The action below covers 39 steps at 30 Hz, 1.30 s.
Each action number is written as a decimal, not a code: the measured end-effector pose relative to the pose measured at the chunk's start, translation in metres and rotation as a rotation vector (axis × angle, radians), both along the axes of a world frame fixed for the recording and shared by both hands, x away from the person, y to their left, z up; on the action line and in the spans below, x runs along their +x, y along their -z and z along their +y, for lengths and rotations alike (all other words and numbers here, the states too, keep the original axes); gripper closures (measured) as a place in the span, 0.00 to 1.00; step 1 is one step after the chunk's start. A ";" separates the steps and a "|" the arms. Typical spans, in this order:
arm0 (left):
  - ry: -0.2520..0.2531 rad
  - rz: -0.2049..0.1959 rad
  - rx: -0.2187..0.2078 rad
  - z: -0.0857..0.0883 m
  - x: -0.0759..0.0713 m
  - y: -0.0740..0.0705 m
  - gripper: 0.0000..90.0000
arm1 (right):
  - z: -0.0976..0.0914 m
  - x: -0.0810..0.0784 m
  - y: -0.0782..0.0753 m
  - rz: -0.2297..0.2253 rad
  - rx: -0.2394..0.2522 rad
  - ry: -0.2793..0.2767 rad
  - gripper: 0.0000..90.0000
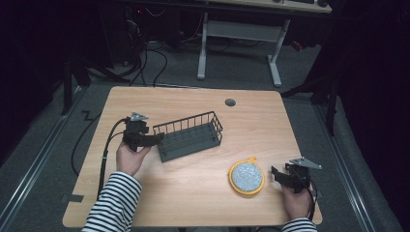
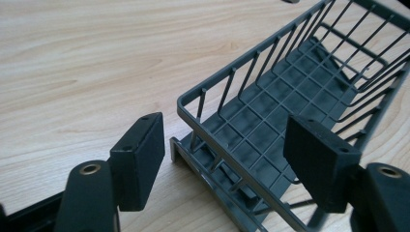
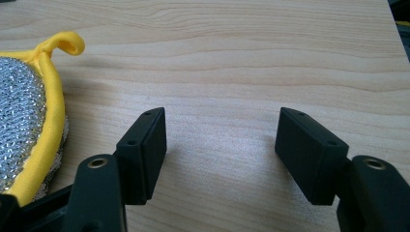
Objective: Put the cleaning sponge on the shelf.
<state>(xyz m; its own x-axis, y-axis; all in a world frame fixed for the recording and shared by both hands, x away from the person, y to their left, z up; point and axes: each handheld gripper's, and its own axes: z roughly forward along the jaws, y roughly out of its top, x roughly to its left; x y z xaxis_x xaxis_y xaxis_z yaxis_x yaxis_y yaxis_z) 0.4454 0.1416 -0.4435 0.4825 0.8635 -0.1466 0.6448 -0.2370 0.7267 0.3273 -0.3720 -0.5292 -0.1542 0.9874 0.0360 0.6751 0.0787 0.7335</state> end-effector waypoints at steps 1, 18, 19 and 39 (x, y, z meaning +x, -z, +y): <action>0.000 0.000 0.000 0.000 0.000 0.000 0.36 | 0.000 0.000 0.000 0.001 0.002 0.002 0.40; 0.049 0.003 0.116 -0.017 -0.006 0.013 0.48 | 0.000 0.000 0.000 -0.001 -0.003 -0.006 0.39; 0.050 0.004 0.112 -0.017 -0.007 0.013 0.48 | 0.000 0.000 0.000 -0.002 -0.004 -0.007 0.39; 0.078 -0.027 0.103 -0.024 -0.029 0.014 0.48 | 0.000 0.000 0.000 -0.001 -0.004 -0.006 0.39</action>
<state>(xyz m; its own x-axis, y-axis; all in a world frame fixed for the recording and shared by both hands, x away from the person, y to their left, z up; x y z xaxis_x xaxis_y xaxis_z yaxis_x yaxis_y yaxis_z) 0.4166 0.1174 -0.4579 0.5517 0.8329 -0.0449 0.6016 -0.3601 0.7130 0.3271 -0.3718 -0.5293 -0.1604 0.9865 0.0322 0.6739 0.0856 0.7339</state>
